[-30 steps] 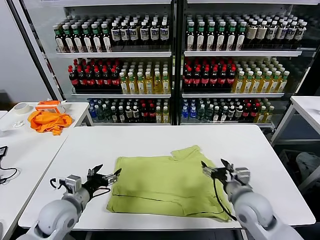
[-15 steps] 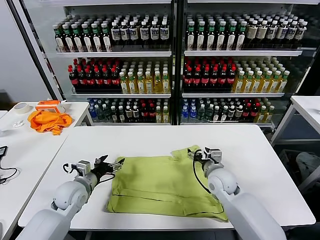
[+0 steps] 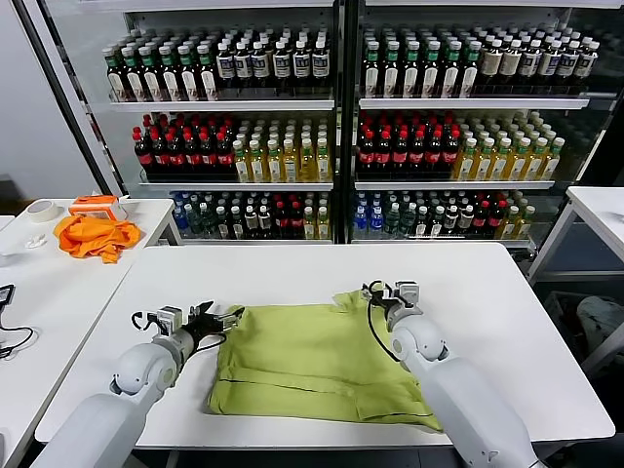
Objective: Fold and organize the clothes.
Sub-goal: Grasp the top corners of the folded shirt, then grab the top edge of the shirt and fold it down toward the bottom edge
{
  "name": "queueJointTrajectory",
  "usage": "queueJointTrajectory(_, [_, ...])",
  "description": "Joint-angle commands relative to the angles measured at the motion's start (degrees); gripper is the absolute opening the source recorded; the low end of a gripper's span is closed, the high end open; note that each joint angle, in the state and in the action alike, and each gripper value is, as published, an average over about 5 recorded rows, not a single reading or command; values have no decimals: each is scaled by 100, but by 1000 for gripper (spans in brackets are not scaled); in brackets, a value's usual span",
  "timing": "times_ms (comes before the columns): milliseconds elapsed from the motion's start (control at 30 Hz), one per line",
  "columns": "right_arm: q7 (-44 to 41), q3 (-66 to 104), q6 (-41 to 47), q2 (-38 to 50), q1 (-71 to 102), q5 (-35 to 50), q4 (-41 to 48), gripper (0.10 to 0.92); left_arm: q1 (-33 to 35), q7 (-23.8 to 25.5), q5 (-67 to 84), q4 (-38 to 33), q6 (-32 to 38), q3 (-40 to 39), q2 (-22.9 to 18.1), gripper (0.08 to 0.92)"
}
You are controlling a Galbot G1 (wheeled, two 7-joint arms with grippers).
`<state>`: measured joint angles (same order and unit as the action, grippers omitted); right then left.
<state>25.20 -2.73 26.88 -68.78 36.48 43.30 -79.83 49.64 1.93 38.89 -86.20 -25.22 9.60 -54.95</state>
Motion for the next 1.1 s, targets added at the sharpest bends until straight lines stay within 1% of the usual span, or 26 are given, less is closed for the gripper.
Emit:
queueJointTrajectory(33, [105, -50, 79, -85, -75, 119, 230, 759, -113, 87, 1, 195, -31, -88, -36, 814])
queueJointTrajectory(167, [79, -16, 46, -79, -31, 177, 223, 646, -71, 159, 21, 222, -16, -76, -71, 733])
queueJointTrajectory(467, [-93, 17, -136, -69, -7, 201, 259, 387, -60, 275, 5, 265, 14, -81, -102, 473])
queueJointTrajectory(600, [-248, 10, -390, -65, 6, 64, 273, 274, -32, 293, -5, 234, 15, -83, -122, 352])
queueJointTrajectory(767, [-332, 29, -637, -1, 39, -17, 47, 136, -5, 305, -29, 168, 79, -58, -155, 213])
queueJointTrajectory(833, [-269, 29, -642, 63, 60, -26, -150, 110, -9, 298, -6, 116, 172, -37, -147, 153])
queueJointTrajectory(933, [-166, 5, -604, 160, 133, -29, -459, 106, -35, 311, 83, 6, 369, -24, -72, 96])
queueJointTrajectory(1100, [10, 67, -414, 443, 477, 52, -1268, 106, 27, 342, 202, -304, 466, -28, 110, 84])
